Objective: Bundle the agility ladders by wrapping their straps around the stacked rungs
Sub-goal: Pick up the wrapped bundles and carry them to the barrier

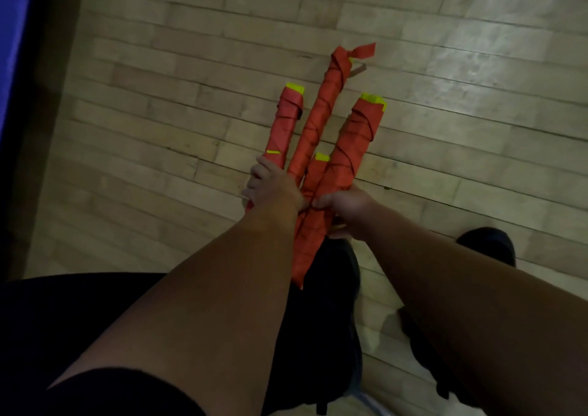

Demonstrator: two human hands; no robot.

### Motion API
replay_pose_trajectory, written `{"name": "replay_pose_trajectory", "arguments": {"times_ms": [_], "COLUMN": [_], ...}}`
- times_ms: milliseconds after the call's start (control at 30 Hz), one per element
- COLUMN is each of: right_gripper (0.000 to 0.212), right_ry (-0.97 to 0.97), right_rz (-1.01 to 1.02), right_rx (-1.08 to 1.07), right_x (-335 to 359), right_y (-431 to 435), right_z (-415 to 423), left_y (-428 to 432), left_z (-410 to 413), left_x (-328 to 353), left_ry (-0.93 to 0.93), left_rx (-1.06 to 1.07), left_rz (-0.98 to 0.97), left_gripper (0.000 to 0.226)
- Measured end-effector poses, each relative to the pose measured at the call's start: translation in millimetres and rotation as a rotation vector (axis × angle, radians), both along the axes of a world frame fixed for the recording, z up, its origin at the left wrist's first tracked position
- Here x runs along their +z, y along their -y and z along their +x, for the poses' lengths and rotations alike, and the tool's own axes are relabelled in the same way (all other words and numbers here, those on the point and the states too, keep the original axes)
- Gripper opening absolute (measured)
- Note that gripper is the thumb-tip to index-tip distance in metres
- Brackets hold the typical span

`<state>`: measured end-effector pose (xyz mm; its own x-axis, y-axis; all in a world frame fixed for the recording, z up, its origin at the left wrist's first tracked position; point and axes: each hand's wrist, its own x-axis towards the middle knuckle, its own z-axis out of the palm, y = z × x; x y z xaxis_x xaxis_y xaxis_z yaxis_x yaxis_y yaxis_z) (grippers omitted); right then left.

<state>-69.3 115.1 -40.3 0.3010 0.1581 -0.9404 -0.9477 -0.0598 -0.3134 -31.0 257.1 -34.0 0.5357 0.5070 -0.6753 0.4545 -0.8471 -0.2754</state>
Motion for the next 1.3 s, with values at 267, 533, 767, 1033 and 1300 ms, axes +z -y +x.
{"name": "replay_pose_trajectory", "arguments": {"times_ms": [267,533,767,1033,1300], "right_gripper": [0.029,0.031,0.019,0.017,0.035], "right_ry": [0.017,-0.015,0.133,0.282,0.234], "right_rz": [-0.020,0.154,0.107,-0.016,-0.184], "right_rx": [-0.091,-0.406,-0.539,-0.487,-0.283], "right_x": [-16.4,-32.0,-29.9,-10.3,-18.8], "right_y": [-12.1,-18.4,5.5,44.8,31.9], "right_z": [-2.2,-10.1,70.3,141.3,81.6], "left_y": [-16.7,-22.0,-11.0,12.4,4.5], "left_z": [11.5,28.0,91.1,146.5,132.8], "left_x": [-10.2,-11.6,-14.6,-14.5,-10.2], "left_ry": [0.115,0.159,0.373,0.444,0.293], "left_rx": [0.018,-0.024,0.006,0.003,0.001], "left_rz": [-0.136,-0.226,-0.398,-0.442,-0.392], "left_gripper": [0.144,0.127,0.114,0.103,0.114]}}
